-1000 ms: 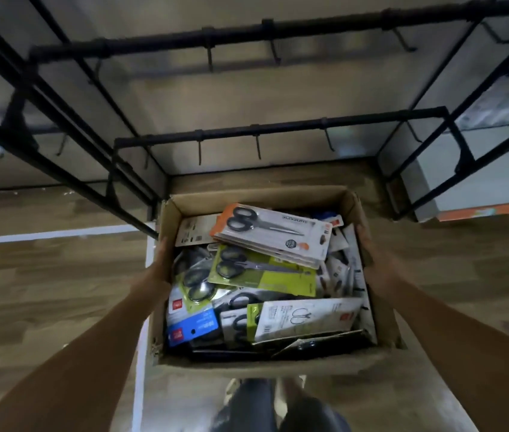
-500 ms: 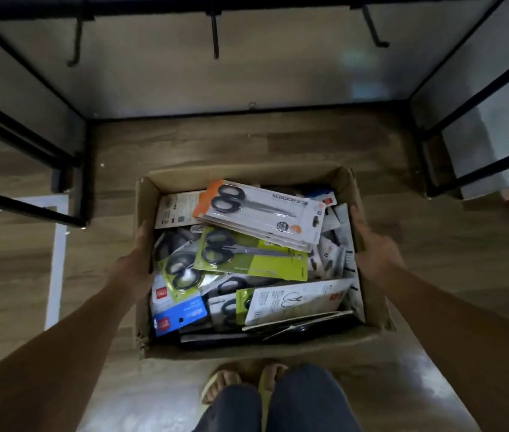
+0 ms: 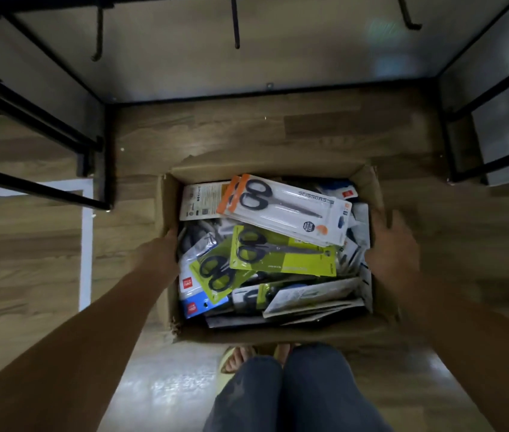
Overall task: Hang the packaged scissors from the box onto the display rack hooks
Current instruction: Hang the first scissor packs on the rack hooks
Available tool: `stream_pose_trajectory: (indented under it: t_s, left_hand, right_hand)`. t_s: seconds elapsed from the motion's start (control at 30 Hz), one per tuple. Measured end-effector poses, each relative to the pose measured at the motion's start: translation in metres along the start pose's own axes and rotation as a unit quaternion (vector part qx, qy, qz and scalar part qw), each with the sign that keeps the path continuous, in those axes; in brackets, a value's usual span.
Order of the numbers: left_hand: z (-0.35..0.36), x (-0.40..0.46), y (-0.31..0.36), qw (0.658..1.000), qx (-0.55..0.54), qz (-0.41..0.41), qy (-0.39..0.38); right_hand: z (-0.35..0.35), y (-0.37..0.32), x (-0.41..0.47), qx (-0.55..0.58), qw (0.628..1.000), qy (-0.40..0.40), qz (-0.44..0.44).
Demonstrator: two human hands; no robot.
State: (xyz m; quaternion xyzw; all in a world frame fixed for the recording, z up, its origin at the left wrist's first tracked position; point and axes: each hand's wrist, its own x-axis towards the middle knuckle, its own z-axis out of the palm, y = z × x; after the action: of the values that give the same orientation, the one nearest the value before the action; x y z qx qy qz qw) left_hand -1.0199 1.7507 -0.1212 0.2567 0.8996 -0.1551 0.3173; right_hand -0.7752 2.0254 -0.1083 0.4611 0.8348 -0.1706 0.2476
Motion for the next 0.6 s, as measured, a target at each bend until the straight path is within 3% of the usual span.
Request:
stream_pose_trajectory:
  t_s: [0.1, 0.2, 0.33, 0.6]
  left_hand:
    - [-0.016, -0.005, 0.003, 0.998, 0.052, 0.019, 0.032]
    - [-0.023, -0.003, 0.006, 0.993, 0.064, 0.059, 0.076]
    - [-0.027, 0.006, 0.018, 0.984, 0.053, 0.131, 0.111]
    - [-0.019, 0.028, 0.027, 0.983, 0.045, 0.142, 0.104]
  right_hand:
    - [-0.010, -0.028, -0.008, 0.017, 0.984, 0.112, -0.136]
    - [-0.006, -0.059, -0.011, -0.043, 0.967, 0.092, -0.234]
    - [0.016, -0.089, -0.005, -0.150, 0.956, 0.024, -0.249]
    - [0.027, -0.117, 0.030, -0.267, 0.943, 0.039, -0.194]
